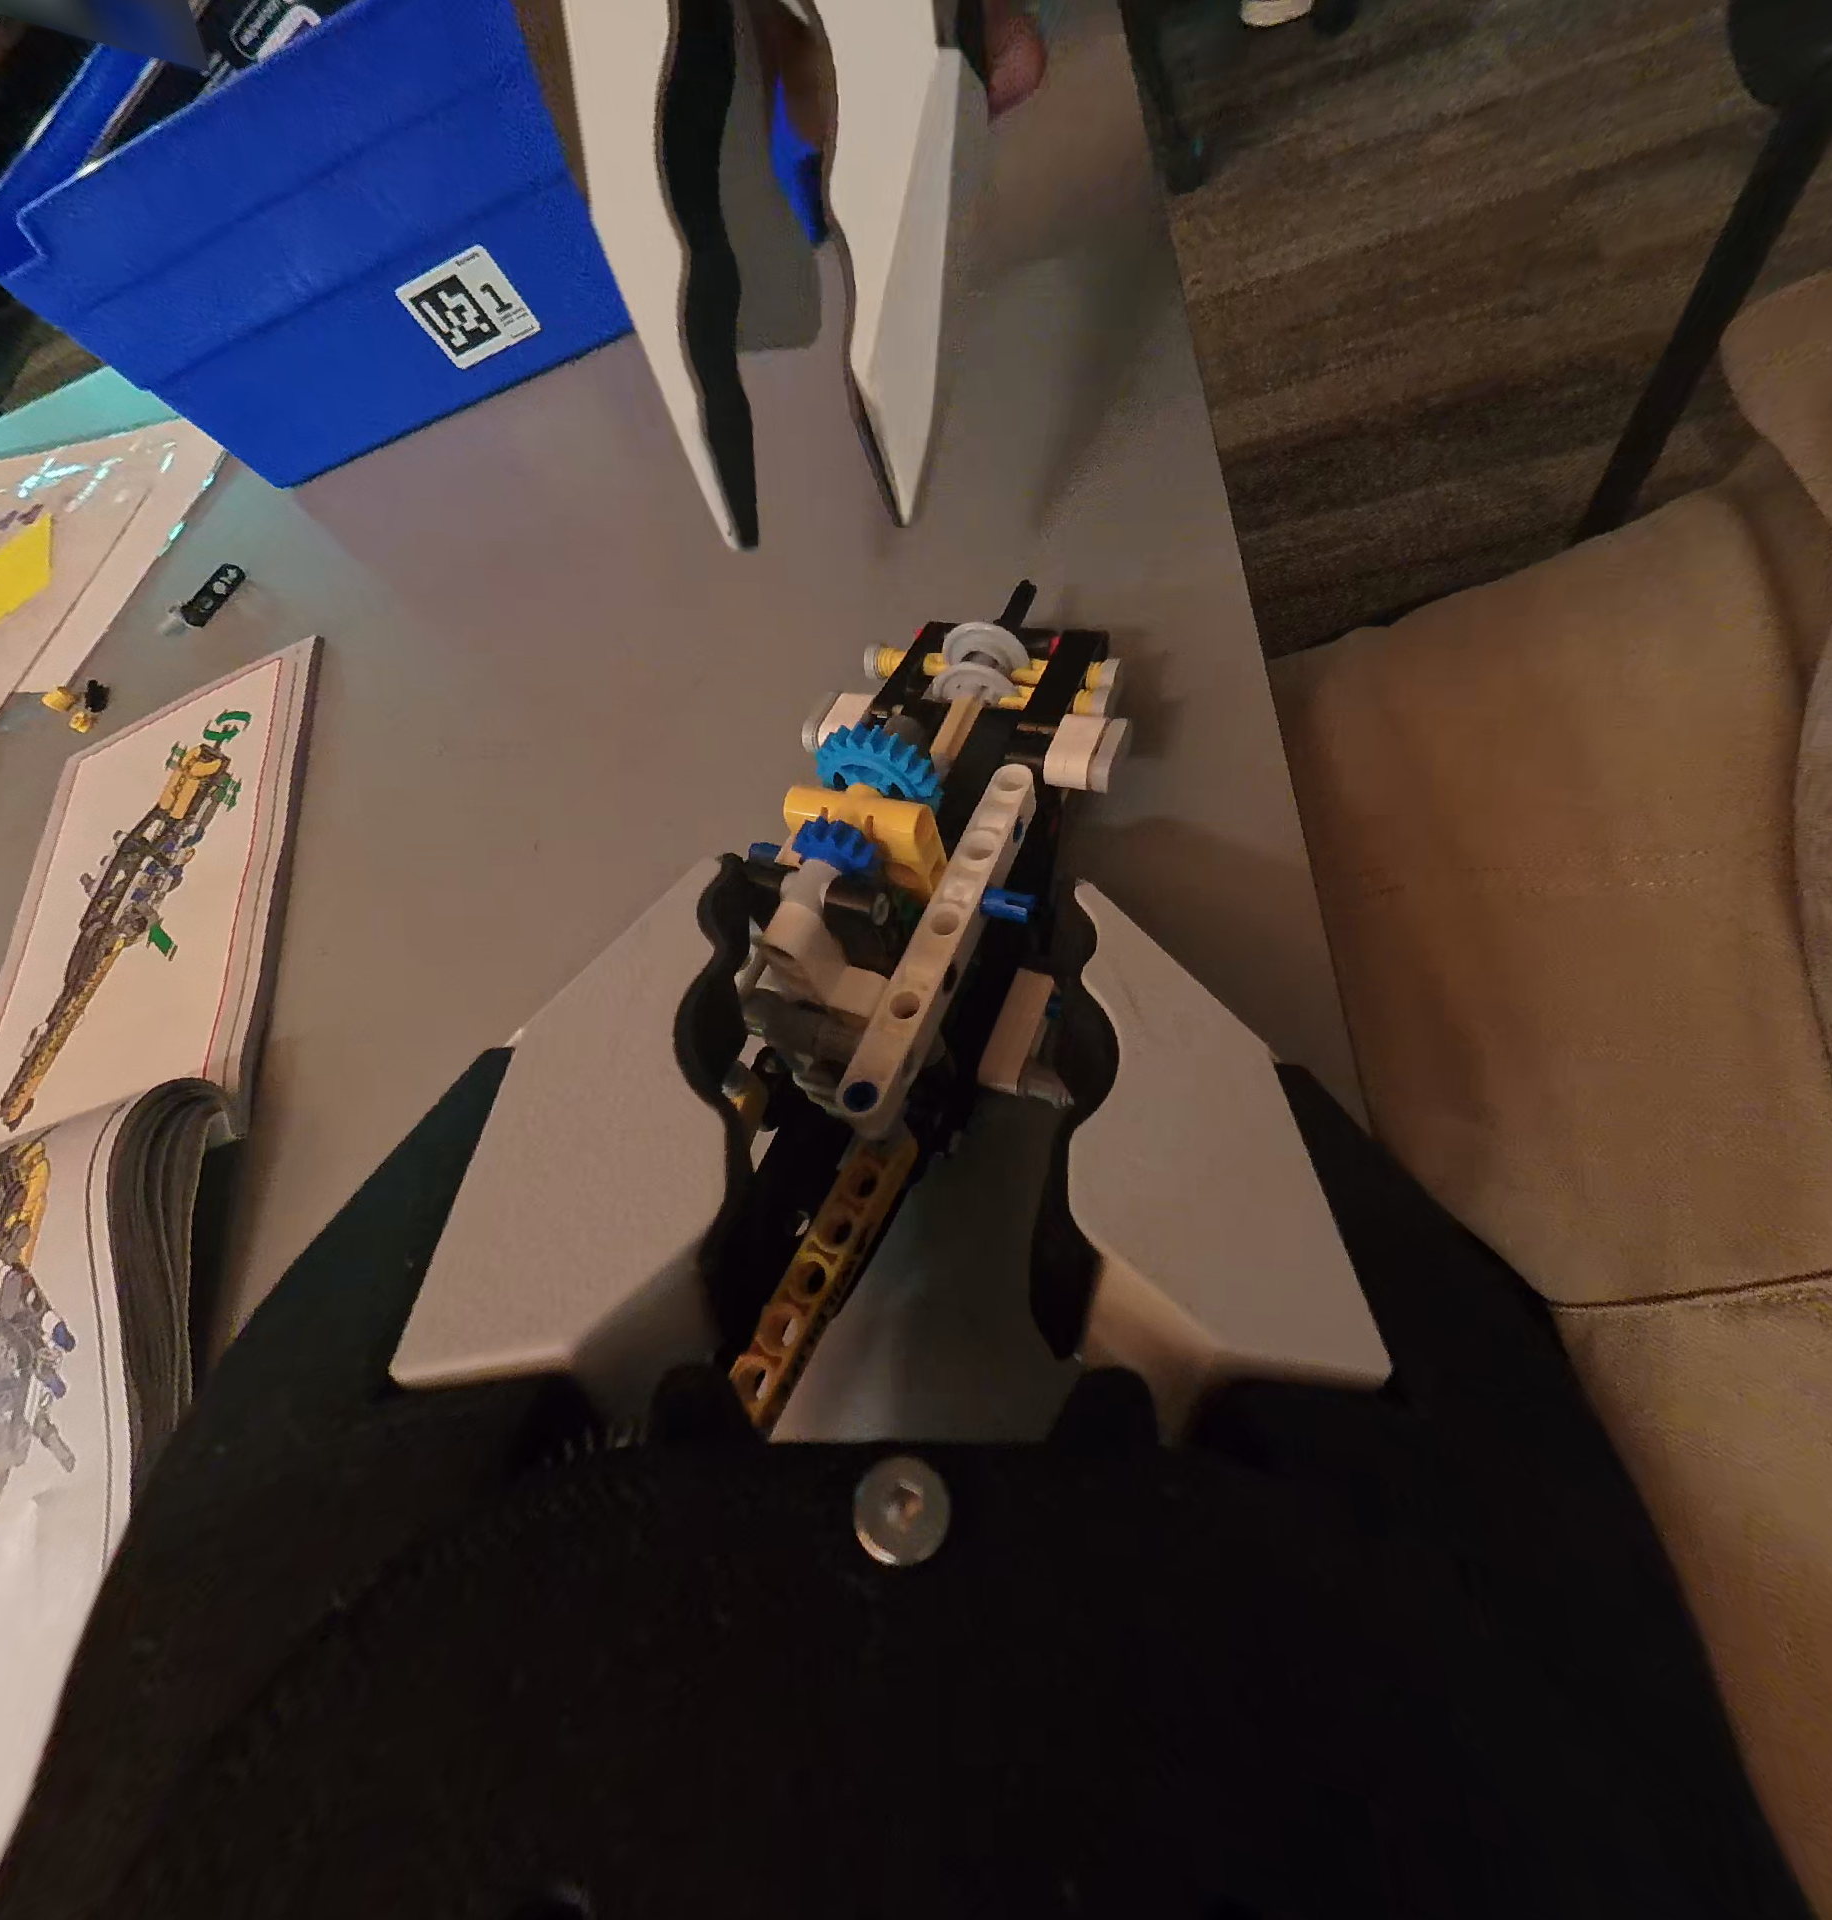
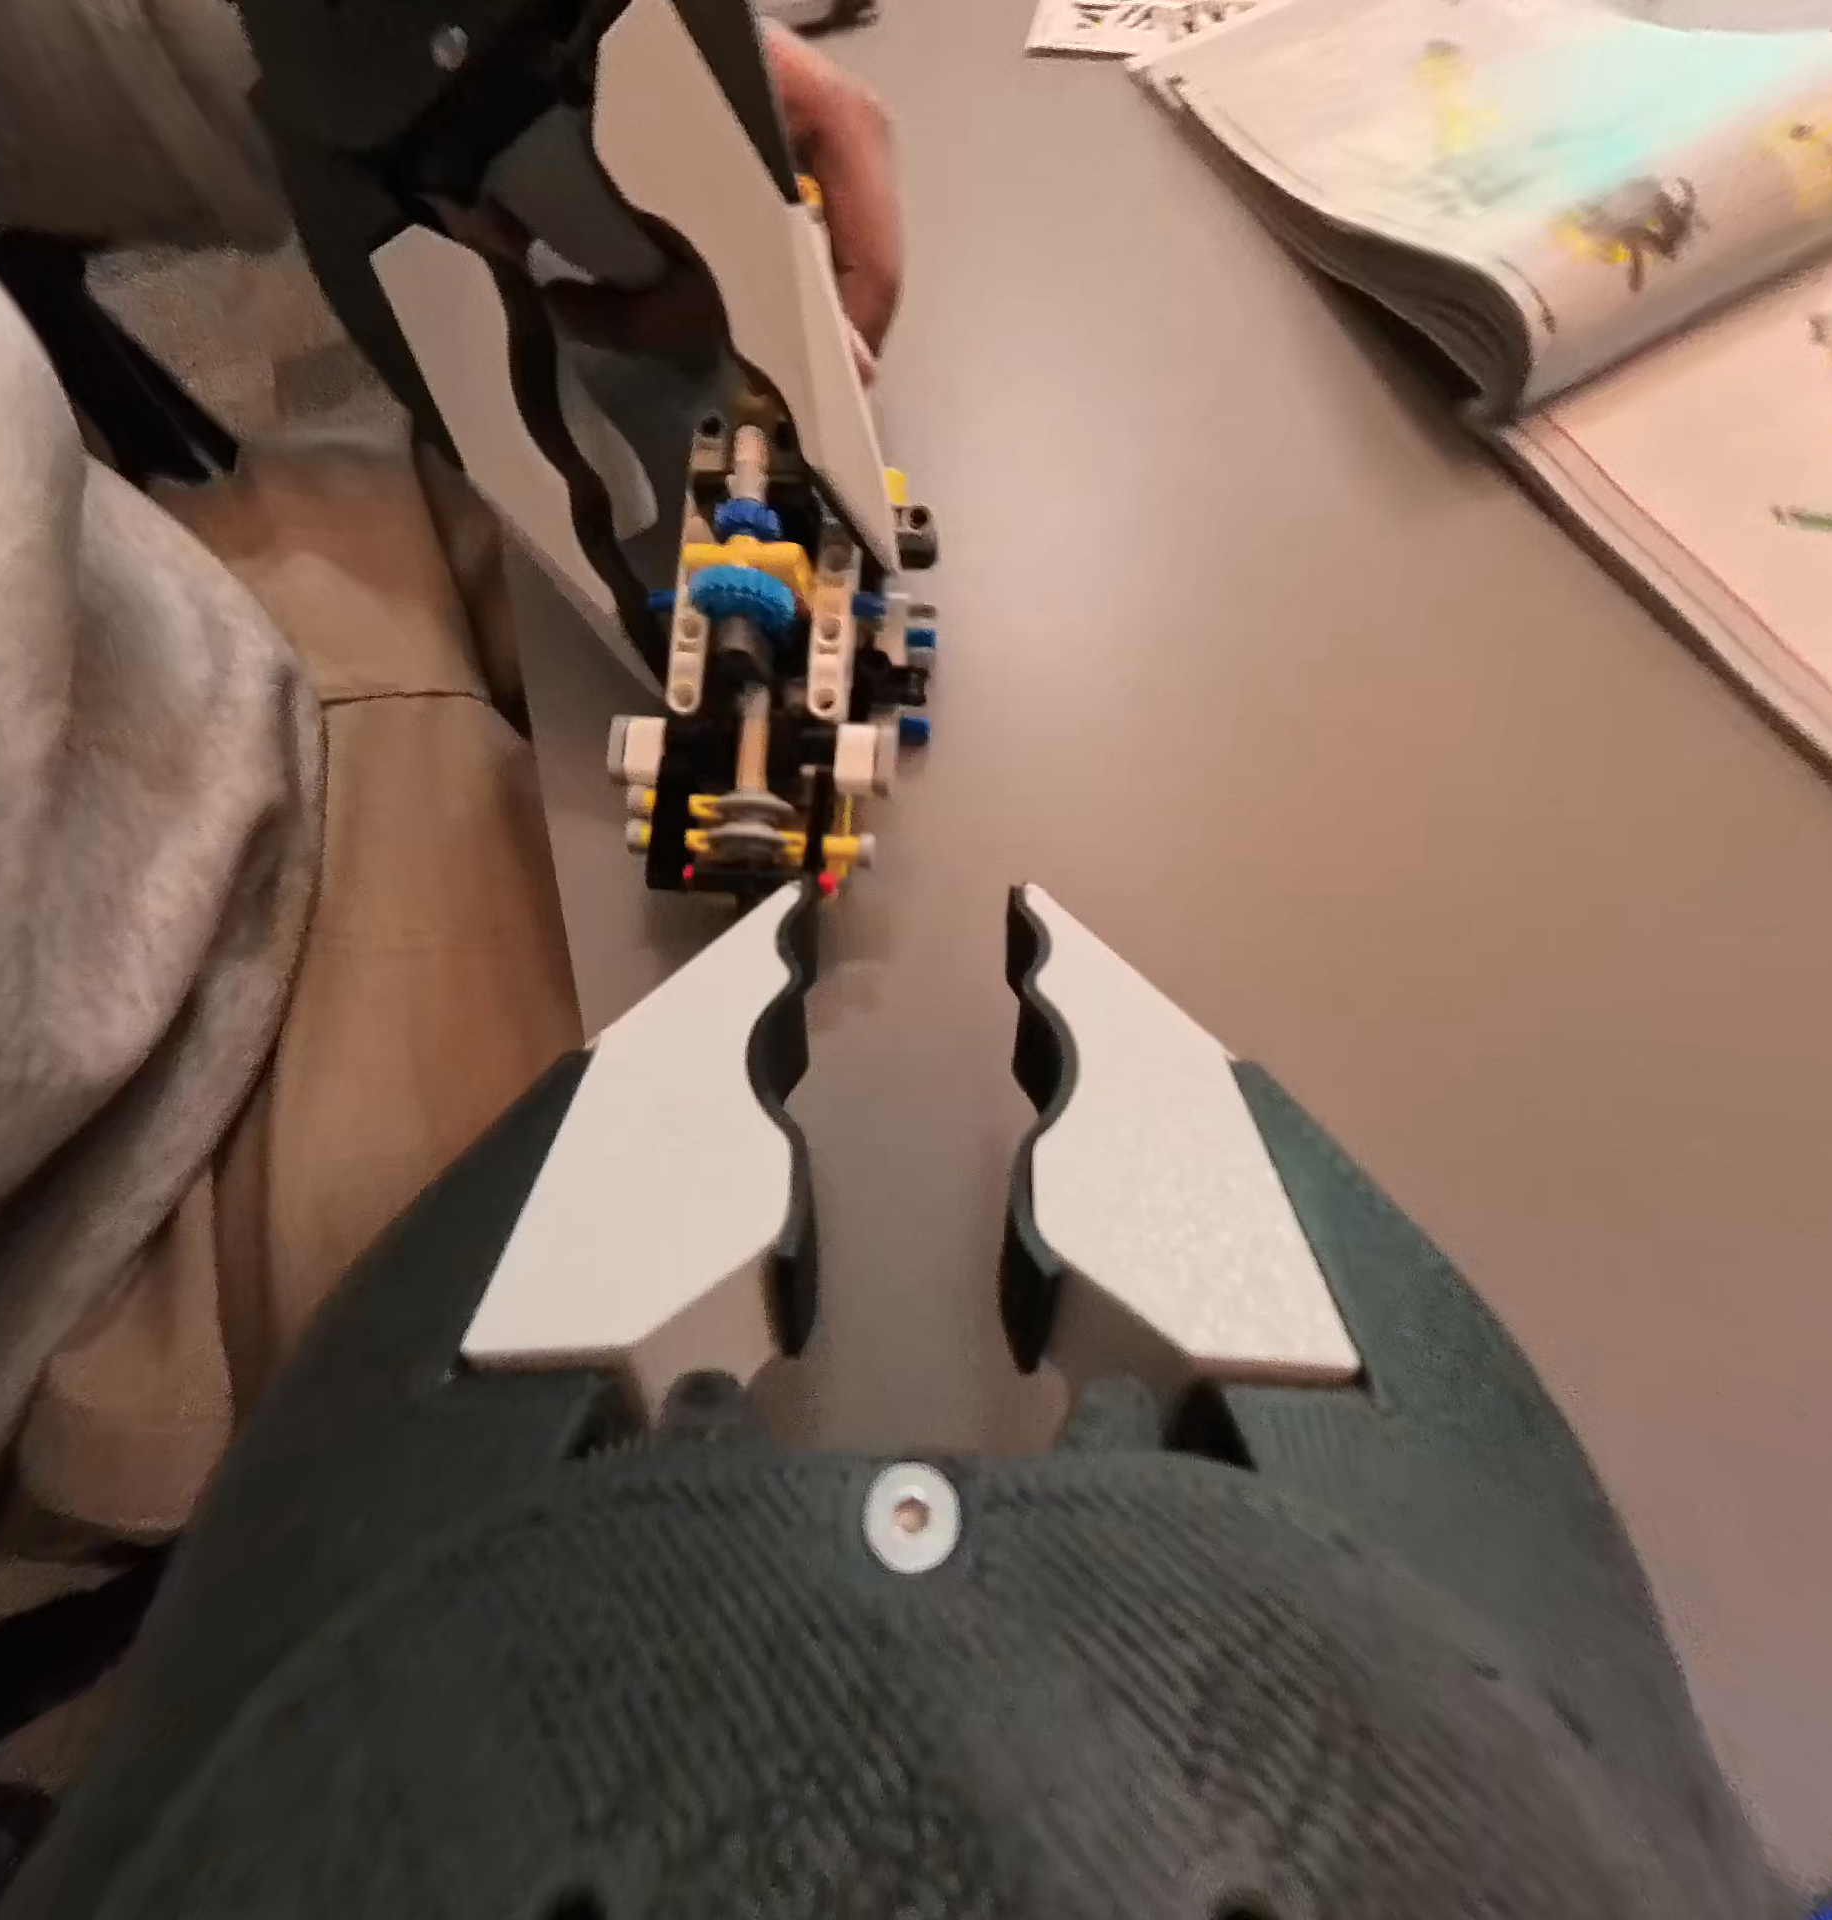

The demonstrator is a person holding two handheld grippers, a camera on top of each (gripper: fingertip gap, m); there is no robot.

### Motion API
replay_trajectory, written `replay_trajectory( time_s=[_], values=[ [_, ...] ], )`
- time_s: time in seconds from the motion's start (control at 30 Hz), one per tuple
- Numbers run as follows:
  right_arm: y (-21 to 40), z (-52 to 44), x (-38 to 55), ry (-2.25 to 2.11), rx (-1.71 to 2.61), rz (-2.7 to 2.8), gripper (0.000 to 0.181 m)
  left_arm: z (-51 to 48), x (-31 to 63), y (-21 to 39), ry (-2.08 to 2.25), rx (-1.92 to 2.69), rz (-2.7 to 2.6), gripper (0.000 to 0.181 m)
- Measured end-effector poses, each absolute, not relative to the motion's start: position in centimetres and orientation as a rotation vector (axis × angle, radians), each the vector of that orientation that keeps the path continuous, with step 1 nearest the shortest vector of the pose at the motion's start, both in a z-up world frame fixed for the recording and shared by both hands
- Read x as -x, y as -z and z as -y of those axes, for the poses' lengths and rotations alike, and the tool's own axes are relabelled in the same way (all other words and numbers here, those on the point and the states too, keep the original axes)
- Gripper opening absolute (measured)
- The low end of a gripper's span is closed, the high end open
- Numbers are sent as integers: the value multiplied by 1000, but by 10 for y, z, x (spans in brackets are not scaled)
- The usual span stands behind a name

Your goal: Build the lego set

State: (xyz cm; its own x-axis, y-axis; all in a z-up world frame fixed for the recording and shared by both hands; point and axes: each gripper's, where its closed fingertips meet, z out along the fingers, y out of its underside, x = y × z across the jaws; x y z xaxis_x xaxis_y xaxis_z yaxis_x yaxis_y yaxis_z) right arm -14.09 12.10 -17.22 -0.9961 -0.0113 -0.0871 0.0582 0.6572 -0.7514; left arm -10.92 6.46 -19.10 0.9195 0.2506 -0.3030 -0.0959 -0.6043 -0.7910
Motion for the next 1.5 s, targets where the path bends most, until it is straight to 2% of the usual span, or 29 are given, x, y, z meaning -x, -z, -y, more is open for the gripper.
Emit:
replay_trajectory(
  time_s=[0.3,0.47,0.7,0.9,1.03,1.17,1.5],
  values=[
    [186,-117,128,1410,-197,-2604,26,-63,109,193,-471,2171,112,58],
    [190,-117,139,1369,-608,-2433,22,-64,106,193,-479,2172,123,58],
    [181,-130,129,1514,-1090,-2012,41,-65,108,190,-533,2165,152,58],
    [172,-125,129,1683,-1204,-1733,39,-70,112,187,-596,2154,165,57],
    [175,-133,139,1688,-1264,-1730,30,-73,114,183,-647,2134,167,57],
    [173,-129,136,1680,-1247,-1654,35,-78,113,170,-670,2070,163,56],
    [163,-126,131,1672,-1184,-1426,29,-83,115,166,-689,2043,168,57]
  ],
)
